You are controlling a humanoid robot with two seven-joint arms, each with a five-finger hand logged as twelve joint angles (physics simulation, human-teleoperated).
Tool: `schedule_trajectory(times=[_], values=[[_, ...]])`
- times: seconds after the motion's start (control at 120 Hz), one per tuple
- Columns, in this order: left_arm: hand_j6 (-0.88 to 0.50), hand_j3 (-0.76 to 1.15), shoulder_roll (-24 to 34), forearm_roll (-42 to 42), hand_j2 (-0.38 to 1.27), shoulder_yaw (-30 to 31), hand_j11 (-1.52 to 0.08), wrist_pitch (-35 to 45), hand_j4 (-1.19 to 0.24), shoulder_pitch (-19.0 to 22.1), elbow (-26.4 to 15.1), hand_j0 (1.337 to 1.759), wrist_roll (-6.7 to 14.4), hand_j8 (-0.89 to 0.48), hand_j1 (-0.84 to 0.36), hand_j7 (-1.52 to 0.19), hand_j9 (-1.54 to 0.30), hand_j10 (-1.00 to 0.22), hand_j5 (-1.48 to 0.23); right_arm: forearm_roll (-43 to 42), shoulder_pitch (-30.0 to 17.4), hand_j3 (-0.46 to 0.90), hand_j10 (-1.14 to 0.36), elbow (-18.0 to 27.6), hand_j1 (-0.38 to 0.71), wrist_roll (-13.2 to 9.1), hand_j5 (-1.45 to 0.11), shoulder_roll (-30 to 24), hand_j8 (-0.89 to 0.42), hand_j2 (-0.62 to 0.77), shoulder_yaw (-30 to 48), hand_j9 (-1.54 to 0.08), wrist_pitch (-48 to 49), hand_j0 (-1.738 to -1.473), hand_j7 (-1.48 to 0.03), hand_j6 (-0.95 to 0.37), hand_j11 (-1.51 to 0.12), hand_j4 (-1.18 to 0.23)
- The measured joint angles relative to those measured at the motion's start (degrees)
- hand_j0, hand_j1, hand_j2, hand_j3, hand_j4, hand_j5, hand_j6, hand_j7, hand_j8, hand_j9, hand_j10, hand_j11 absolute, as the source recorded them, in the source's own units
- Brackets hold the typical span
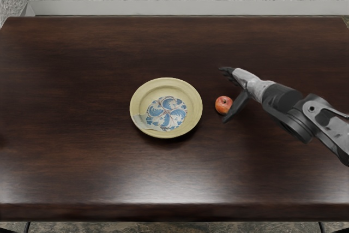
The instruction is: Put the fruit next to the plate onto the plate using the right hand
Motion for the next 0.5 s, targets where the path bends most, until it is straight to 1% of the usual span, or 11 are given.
schedule_trajectory(times=[0.117,0.333,0.5], values=[[0.0,0.0,0.0,0.0,0.0,0.0,0.0,-0.01,0.0,0.06,0.0,1.658,0.0,0.0,0.35,0.0,0.0,0.0,0.0,-0.99,0.18,0.0,-0.09,-0.25,-0.24,0.0,-0.11,0.67,-0.09,-0.02,-2.06,-0.11,-2.24,-1.658,-0.11,-0.09,-0.11,-0.09],[0.0,0.0,0.0,0.0,0.0,0.0,0.0,0.0,0.0,0.0,-0.01,1.658,0.0,0.0,0.35,0.0,0.0,0.0,0.0,-1.4,0.3,0.0,-0.27,0.23,-0.03,0.0,-0.35,0.62,-0.27,-0.05,-3.85,-0.35,-2.96,-1.658,-0.35,-0.27,-0.35,-0.27],[0.0,0.0,0.0,0.0,0.0,0.0,0.0,0.0,0.0,0.0,-0.01,1.658,0.0,0.0,0.35,0.0,0.0,0.0,0.0,-1.45,0.28,0.0,-0.38,0.89,0.1,0.0,-0.49,-0.44,-0.38,-0.07,-4.1,-0.49,-2.91,-1.658,-0.49,-0.38,-0.49,-0.38]])
